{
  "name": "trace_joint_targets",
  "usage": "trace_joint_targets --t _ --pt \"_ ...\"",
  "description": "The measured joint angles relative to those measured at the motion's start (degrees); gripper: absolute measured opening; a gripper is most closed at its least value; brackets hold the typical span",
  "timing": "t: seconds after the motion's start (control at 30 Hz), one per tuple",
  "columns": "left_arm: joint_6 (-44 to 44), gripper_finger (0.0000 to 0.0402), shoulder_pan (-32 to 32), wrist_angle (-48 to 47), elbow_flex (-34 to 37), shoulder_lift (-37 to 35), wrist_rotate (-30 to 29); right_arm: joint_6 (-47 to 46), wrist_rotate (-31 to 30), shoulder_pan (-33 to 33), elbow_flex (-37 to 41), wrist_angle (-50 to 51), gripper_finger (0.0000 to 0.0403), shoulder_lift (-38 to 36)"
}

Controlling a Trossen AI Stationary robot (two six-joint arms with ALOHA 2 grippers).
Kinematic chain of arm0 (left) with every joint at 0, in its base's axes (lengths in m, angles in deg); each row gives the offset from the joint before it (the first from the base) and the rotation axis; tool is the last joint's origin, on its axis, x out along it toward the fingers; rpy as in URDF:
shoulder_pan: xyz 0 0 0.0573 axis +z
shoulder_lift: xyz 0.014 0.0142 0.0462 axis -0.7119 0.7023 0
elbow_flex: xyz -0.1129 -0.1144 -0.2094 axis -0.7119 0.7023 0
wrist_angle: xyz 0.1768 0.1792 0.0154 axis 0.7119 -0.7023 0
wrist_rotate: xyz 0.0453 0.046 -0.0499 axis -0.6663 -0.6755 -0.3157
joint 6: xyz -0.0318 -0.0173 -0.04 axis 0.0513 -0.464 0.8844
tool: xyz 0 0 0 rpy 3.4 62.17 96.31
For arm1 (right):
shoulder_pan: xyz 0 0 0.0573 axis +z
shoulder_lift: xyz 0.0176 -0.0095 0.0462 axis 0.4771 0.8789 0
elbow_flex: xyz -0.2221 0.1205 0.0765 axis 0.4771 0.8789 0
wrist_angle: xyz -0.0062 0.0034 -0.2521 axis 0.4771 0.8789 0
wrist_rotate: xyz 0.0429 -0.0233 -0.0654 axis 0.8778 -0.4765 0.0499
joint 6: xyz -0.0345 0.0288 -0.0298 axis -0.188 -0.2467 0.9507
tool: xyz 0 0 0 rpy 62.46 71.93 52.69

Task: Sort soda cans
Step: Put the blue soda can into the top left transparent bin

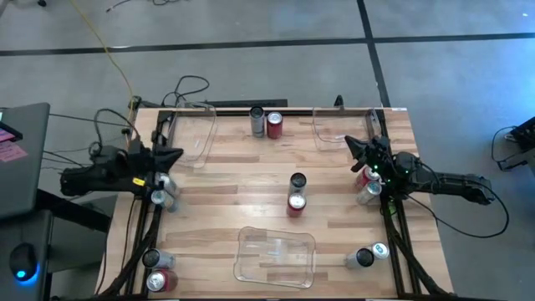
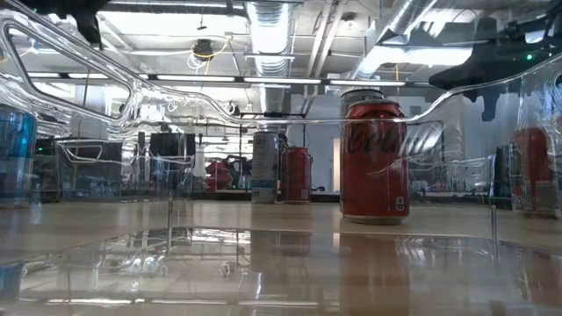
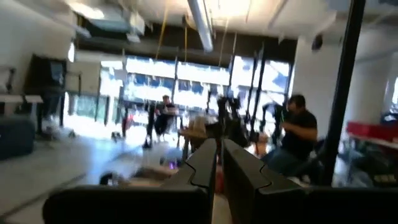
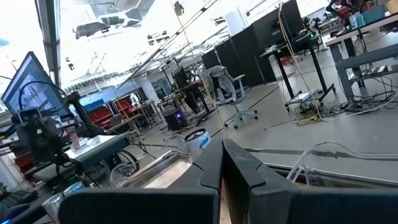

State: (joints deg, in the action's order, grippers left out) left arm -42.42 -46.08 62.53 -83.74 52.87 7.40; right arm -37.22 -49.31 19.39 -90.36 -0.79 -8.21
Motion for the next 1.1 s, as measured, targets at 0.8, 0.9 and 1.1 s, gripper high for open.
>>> trace_joint_targets --t 0.8,0.9,1.1 --pt "10.8 0.0221 0.0 -48.3 -40.8 35.7 -13.0 14.3 3.0 2.9 0.0 -3.2 0.0264 0.0" --pt "15.3 0.0222 0.0 -57.1 -44.1 38.1 -11.6 14.3 3.0 3.0 0.0 -3.2 0.0270 0.0" --pt "31.3 0.0222 0.0 -73.0 -44.7 39.8 -2.4 9.3 3.2 4.8 0.6 -2.0 0.0271 0.0"
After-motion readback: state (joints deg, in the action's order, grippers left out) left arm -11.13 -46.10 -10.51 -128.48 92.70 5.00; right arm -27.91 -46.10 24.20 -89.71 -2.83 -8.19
